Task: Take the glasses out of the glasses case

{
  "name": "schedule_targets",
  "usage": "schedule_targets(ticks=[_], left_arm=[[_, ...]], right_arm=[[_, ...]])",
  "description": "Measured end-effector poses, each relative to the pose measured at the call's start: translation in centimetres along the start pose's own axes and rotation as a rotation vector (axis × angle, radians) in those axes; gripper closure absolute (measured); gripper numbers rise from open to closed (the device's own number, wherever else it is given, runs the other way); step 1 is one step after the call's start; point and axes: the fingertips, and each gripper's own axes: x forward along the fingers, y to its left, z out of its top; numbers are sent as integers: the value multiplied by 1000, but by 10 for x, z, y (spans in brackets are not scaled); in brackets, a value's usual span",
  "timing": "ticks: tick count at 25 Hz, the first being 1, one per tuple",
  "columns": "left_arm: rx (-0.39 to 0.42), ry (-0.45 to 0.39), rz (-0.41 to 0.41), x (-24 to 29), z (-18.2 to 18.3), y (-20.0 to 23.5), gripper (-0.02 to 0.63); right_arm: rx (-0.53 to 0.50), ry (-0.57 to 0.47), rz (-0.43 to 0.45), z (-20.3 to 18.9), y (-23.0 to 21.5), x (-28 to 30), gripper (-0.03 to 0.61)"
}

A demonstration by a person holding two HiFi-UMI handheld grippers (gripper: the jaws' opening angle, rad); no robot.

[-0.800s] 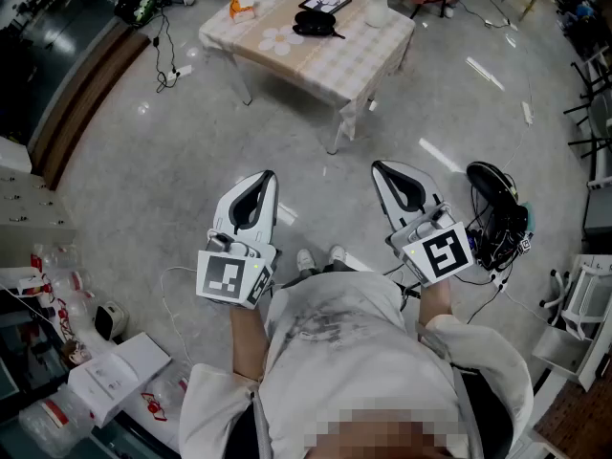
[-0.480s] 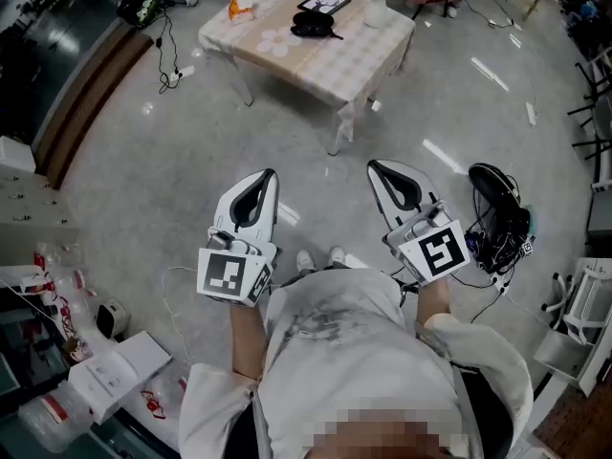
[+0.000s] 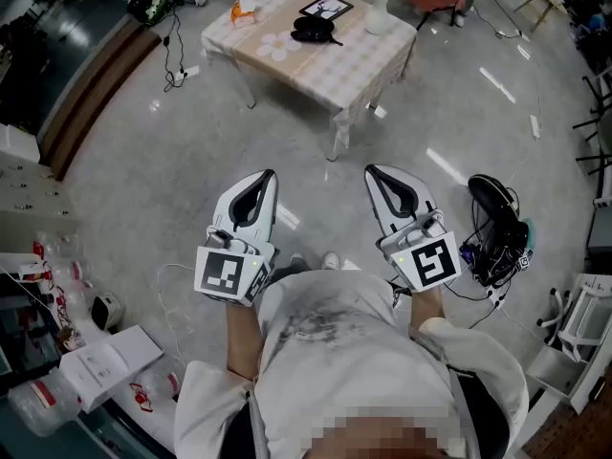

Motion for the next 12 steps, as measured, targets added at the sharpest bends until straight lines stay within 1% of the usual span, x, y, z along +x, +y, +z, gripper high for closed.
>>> schedule_targets(ticks=[4,8,12], left_arm=[[8,7,15,5,-3,1,606],[0,4,29,12,-2,11,606],[-9,4,23,20,-7,21,606]], right_arm=[[14,3,2,-5,-7,4,561],[16,7,15,-7,-10,13,561],[20,18,28,-14,-14,26,561]])
